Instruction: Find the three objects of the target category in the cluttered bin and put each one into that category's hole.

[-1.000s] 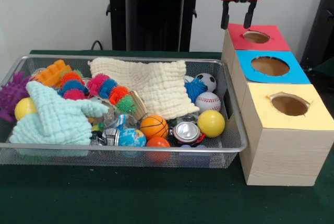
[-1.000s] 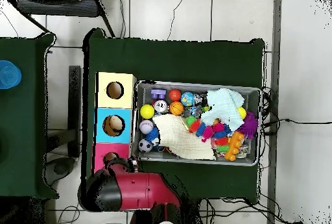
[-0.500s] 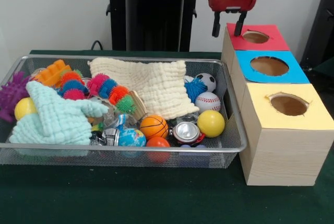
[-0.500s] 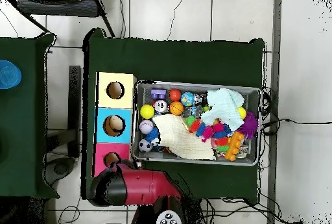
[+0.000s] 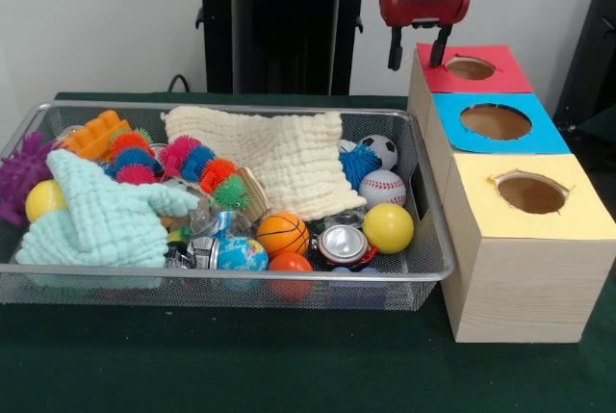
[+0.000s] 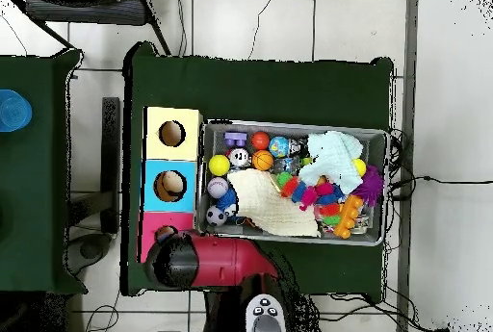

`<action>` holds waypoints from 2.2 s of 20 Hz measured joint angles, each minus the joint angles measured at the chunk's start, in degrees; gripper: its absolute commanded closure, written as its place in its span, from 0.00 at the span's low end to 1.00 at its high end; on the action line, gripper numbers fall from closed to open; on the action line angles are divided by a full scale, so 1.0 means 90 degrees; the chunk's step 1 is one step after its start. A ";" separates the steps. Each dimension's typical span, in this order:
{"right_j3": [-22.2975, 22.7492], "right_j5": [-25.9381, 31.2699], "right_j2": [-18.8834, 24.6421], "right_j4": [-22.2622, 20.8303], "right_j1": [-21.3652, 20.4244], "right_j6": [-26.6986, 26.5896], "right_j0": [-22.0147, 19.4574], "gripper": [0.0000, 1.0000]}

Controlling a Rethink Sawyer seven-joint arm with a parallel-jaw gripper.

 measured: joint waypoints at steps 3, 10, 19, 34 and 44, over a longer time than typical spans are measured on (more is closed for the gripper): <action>-0.0075 0.0227 0.0126 -0.0013 0.0045 0.0000 -0.0149 0.00; -0.0106 0.0447 0.0343 -0.0031 0.0078 0.0000 -0.0429 0.00; -0.0113 0.0436 0.0278 -0.0043 -0.0147 0.0001 -0.0815 0.00; -0.0681 0.0342 0.0220 -0.0149 -0.0161 0.0001 -0.1319 0.00; -0.1273 -0.0235 0.0221 -0.0715 0.0730 0.0001 -0.1670 0.00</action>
